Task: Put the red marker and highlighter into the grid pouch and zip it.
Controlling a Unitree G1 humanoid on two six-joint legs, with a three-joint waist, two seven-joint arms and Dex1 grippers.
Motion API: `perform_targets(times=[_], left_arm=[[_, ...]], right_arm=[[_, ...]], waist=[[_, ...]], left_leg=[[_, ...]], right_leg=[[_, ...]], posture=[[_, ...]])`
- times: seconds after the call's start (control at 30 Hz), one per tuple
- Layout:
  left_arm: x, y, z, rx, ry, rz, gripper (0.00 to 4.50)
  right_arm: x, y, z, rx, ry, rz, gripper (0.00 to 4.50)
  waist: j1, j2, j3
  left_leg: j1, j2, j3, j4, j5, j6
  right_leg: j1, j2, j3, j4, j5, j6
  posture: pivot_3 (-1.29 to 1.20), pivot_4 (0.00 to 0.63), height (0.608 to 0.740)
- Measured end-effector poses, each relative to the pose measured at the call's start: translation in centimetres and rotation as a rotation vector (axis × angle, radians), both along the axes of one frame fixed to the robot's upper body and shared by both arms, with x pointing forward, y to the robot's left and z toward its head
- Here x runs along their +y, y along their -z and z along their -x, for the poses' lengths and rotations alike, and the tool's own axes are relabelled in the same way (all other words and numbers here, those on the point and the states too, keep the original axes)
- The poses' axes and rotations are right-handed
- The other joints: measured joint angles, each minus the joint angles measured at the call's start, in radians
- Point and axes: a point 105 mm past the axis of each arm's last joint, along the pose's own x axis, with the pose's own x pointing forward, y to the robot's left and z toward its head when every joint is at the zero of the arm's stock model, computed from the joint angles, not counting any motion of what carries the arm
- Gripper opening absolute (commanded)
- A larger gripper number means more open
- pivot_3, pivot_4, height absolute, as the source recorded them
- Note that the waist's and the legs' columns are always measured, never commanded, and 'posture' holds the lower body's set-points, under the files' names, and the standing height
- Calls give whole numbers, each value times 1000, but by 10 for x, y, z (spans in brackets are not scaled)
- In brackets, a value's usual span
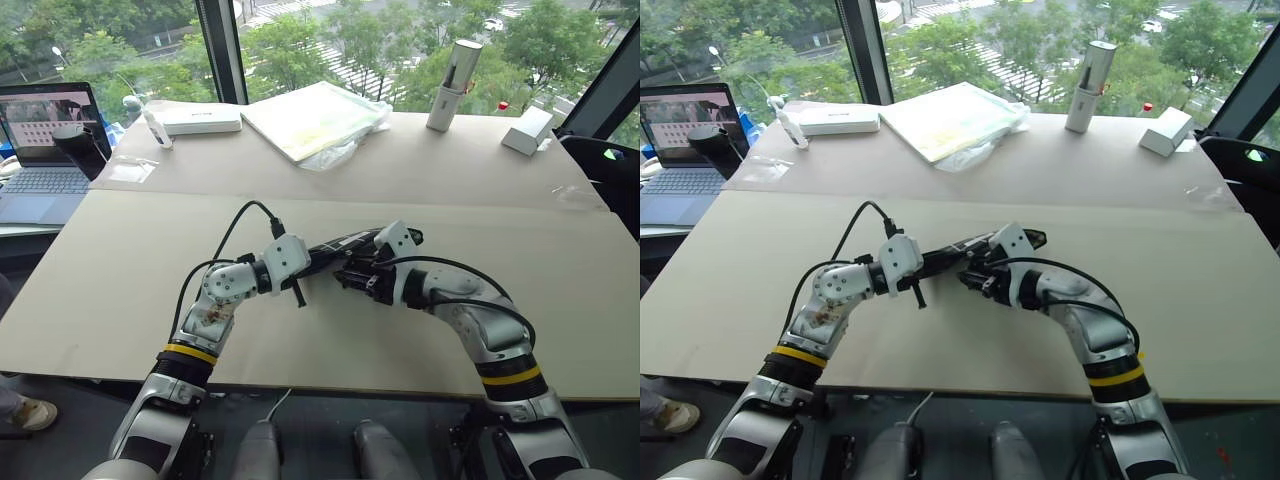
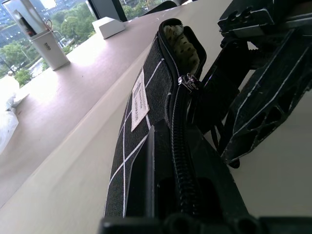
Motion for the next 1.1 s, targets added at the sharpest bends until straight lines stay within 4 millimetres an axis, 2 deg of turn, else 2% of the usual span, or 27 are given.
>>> perform_targets(times=[0.03, 0.07, 0.37, 0.47, 0.63, 0.7, 0.9, 0.93, 0.97, 1.03, 1.1], left_arm=[[0, 0, 0, 0, 0, 0, 0], [0, 0, 0, 0, 0, 0, 0], [0, 0, 0, 0, -2, -1, 0], [0, 0, 0, 0, 1, -2, 0], [0, 0, 0, -1, 2, -3, 0], [0, 0, 0, -1, 3, -4, 0], [-4, 1, 2, 3, 17, -2, 0], [-3, 1, 2, 3, 16, -3, 0], [-3, 1, 2, 4, 14, -5, 0], [-2, 1, 1, 4, 11, -5, 0], [-1, 2, 1, 5, 9, -5, 0]], right_arm=[[-1, 0, 0, 0, -3, 4, 122], [-2, 0, 0, 0, -4, 5, 47], [-21, -3, 1, -9, -4, 49, 47], [-46, -4, -6, -17, 64, 100, 47], [-121, -3, -13, -32, 229, 261, 47], [-146, -13, -16, -55, 293, 285, 47], [-149, -14, -17, -67, 296, 277, 47], [-147, -13, -17, -66, 290, 271, 644], [-144, -12, -17, -63, 282, 264, 763], [-138, -10, -13, -52, 254, 241, 1548], [-128, -5, -6, -26, 197, 215, 2147]], waist=[[0, 0, 0], [0, 0, 0], [-1, 0, 0], [2, 0, 0], [11, 0, 0], [11, 0, 0], [-4, 0, 0], [-4, 0, 0], [-4, 0, 0], [-4, 0, 0], [-2, 0, 0]], left_leg=[[0, 0, 0, 0, 0, 0], [0, 0, 0, 0, 0, 0], [0, 0, 0, 0, 0, 0], [0, 0, 0, 0, 0, 0], [0, -1, 1, 0, 0, 0], [0, 0, 1, 0, 0, 0], [0, 0, 0, -1, 0, 0], [0, 0, 0, -1, 0, 0], [0, 0, 0, -1, 0, 0], [0, 0, 0, -1, 0, 0], [0, 0, 0, -1, 0, 0]], right_leg=[[0, 0, 0, 0, 0, 0], [0, 0, 0, 0, 0, 0], [0, 0, 0, 0, 0, 0], [0, 0, 0, -1, 0, 0], [0, -1, 0, -1, 0, 0], [0, 0, 0, -1, 0, 0], [0, 0, 1, -2, 0, 0], [0, 0, 1, -2, 0, 0], [1, 0, 1, -2, 0, 0], [1, 0, 1, -2, 0, 0], [1, 0, 0, -2, 0, 0]], posture=[[0, 150, 736], [0, 150, 736], [0, 150, 736], [0, 150, 736], [0, 150, 736], [0, 150, 736], [0, 150, 736], [0, 150, 736], [0, 150, 736], [0, 150, 736], [0, 150, 736]])
